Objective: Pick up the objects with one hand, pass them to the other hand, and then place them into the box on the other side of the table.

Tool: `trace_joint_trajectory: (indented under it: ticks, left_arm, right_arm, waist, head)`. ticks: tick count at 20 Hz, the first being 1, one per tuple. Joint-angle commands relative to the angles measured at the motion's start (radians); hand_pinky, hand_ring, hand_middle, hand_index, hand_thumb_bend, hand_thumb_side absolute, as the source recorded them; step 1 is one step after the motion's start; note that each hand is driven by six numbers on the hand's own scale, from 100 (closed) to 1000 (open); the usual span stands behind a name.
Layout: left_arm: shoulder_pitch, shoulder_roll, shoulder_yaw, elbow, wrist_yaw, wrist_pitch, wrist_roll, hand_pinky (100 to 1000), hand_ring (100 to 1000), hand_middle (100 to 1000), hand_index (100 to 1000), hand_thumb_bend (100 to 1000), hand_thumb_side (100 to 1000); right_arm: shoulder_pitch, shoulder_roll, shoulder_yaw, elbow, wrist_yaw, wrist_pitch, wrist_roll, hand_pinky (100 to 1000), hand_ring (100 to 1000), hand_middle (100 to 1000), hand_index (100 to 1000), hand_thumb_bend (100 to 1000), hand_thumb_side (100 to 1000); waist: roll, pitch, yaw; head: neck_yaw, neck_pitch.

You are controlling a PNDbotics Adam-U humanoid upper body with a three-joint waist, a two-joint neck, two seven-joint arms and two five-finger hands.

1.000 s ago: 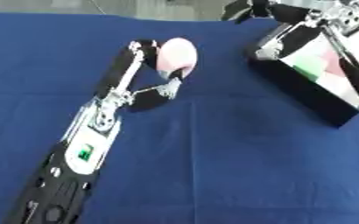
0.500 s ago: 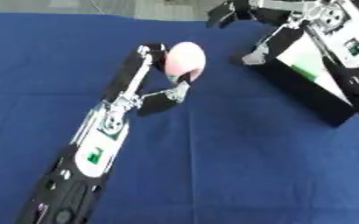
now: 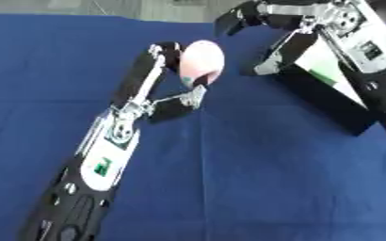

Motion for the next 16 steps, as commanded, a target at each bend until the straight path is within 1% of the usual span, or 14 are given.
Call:
trace_joint_trajectory:
  ticks: [1,9,13,16]
  left_arm:
    - [-0.024,-0.008,-0.009,-0.032,0.007,-0.01,-0.002,577,549,501,504,100,285]
    - [-0.026,-0.018,-0.029,-0.047,0.008,-0.026,-0.015,579,550,502,504,100,275]
    - [-0.026,-0.021,-0.034,-0.052,0.011,-0.024,-0.018,578,550,502,504,100,278]
    - [-0.024,-0.024,-0.034,-0.047,0.01,-0.021,-0.017,577,550,501,505,100,280]
  right_arm:
    - [-0.027,-0.025,-0.001,0.005,0.018,-0.024,0.012,880,1000,822,850,406,157]
    - [-0.04,-0.024,-0.004,0.033,0.028,-0.041,0.001,881,1000,822,850,398,153]
    - [-0.042,-0.022,-0.005,0.031,0.01,-0.03,-0.003,880,1000,816,841,386,154]
    - [-0.039,-0.023,0.001,0.02,-0.006,-0.021,0.01,880,1000,816,841,384,162]
  waist:
    - [-0.014,-0.015,0.0]
    - [-0.016,-0.014,0.006]
    - [-0.015,-0.013,0.008]
    - [-0.015,-0.013,0.005]
  head:
    - [-0.006,0.003]
    - [-0.018,0.002]
    - [-0.02,0.003]
    - [-0.018,0.004]
